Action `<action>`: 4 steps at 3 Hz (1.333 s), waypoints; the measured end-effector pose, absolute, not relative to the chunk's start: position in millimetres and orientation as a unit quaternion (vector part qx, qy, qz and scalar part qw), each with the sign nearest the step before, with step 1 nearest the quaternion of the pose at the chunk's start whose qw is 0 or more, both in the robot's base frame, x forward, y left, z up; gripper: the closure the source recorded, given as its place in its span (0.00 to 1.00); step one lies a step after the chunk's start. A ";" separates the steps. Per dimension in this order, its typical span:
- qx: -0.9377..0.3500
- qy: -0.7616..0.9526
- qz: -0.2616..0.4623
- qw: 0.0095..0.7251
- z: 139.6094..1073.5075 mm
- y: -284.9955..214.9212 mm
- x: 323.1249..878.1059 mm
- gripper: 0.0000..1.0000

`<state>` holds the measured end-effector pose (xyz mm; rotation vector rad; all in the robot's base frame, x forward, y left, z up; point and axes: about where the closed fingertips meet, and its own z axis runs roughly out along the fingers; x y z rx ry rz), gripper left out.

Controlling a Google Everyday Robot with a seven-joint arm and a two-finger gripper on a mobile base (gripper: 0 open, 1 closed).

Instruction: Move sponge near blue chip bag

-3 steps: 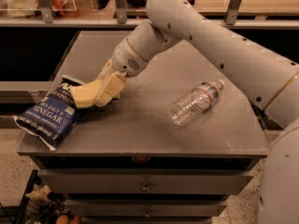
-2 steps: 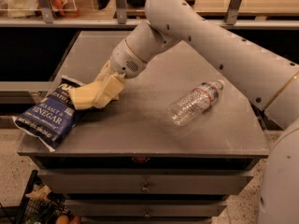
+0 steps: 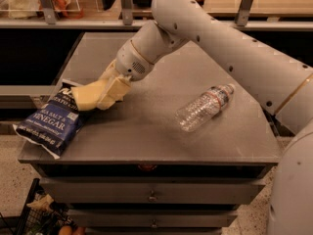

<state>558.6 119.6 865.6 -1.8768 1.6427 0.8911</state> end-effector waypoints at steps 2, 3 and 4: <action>-0.690 0.596 0.334 0.239 863.9 122.7 560.2 0.00; -0.695 0.588 0.339 0.237 862.3 127.1 561.9 0.00; -0.699 0.584 0.340 0.235 864.0 128.1 564.1 0.00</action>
Offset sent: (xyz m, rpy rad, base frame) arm 0.0046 0.0014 -0.0011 0.0076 0.0177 0.0245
